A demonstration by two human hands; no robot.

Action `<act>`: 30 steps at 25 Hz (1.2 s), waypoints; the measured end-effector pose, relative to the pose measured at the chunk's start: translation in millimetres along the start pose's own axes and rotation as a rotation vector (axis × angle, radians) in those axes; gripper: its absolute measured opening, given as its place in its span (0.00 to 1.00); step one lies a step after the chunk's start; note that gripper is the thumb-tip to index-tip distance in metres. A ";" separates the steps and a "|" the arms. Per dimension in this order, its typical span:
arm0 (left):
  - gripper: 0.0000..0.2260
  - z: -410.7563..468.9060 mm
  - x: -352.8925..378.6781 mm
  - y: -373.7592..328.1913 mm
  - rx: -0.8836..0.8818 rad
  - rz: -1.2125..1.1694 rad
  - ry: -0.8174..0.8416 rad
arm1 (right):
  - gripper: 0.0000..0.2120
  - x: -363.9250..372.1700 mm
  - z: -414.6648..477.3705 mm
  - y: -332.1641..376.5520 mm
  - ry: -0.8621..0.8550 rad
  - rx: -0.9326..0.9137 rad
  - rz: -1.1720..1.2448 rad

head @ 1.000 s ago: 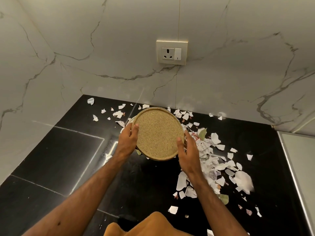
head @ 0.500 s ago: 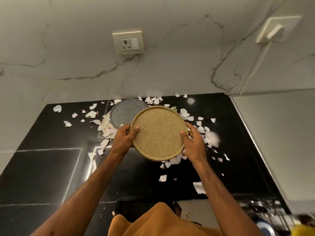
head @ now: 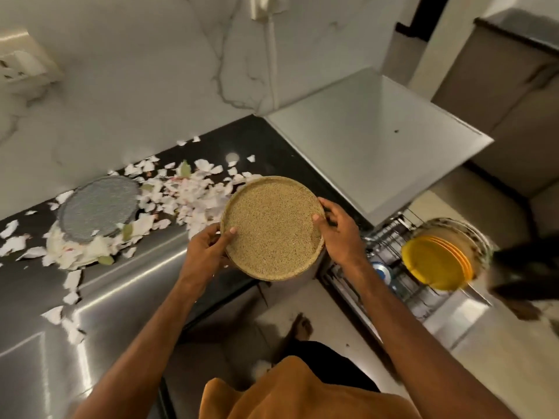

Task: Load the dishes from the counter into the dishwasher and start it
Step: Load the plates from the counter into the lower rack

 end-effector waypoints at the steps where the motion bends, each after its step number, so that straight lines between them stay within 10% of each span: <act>1: 0.13 4.2 18.1 -3.1 0.011 0.022 0.043 | 0.21 -18.3 -6.3 -5.1 -0.046 0.017 0.008; 13: 0.15 56.2 327.7 -40.7 0.114 0.336 0.612 | 0.11 -262.8 -83.4 -124.0 -0.655 0.283 0.130; 30: 0.04 179.9 633.3 66.3 0.309 1.051 0.897 | 0.11 -418.0 -11.5 -346.1 -0.700 0.626 -0.049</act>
Point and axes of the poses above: each hand's wrist, its own z-axis towards the middle knuckle, its own x-axis out of the palm, y = z × x, the point moved 2 cm from there along z, towards the middle knuckle, and after that the axes turned 1 degree about y, right-handed, at the moved point
